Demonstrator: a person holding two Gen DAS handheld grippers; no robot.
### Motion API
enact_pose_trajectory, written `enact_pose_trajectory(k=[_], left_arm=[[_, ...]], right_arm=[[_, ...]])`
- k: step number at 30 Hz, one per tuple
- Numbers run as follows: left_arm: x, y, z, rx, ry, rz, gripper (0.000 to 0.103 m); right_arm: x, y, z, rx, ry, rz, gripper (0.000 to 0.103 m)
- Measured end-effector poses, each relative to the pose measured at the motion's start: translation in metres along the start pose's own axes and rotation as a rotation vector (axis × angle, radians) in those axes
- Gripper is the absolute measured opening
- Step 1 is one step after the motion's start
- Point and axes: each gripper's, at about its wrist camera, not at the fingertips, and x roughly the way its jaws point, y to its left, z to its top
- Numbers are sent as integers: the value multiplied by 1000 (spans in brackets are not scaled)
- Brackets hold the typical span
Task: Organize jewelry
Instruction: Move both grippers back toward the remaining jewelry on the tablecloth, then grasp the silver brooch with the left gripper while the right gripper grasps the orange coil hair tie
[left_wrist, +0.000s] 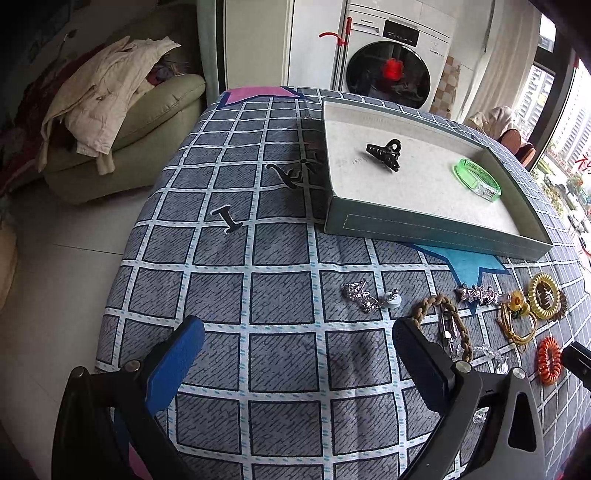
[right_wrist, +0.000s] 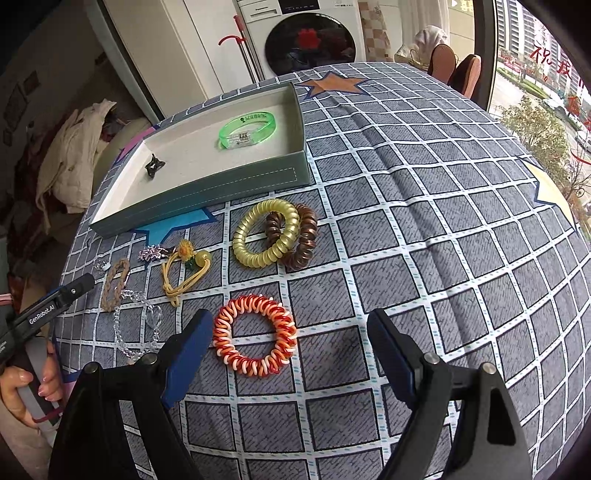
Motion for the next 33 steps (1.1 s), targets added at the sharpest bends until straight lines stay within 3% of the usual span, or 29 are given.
enact_pose_trajectory(k=[6, 13, 22, 27, 33], left_arm=[[3, -9, 5, 5, 2, -11, 103], [12, -18, 4, 34, 11, 4, 103], [14, -24, 5, 54, -16, -2, 102], [9, -37, 7, 104, -34, -27, 80], [3, -43, 5, 146, -43, -48, 55]], right_arm=[[1, -2, -3, 3, 4, -18, 84], [4, 4, -8, -44, 2, -58, 68], [7, 21, -16, -180, -18, -155, 66], [7, 20, -16, -185, -18, -148, 63], [6, 27, -17, -211, -14, -131, 49]])
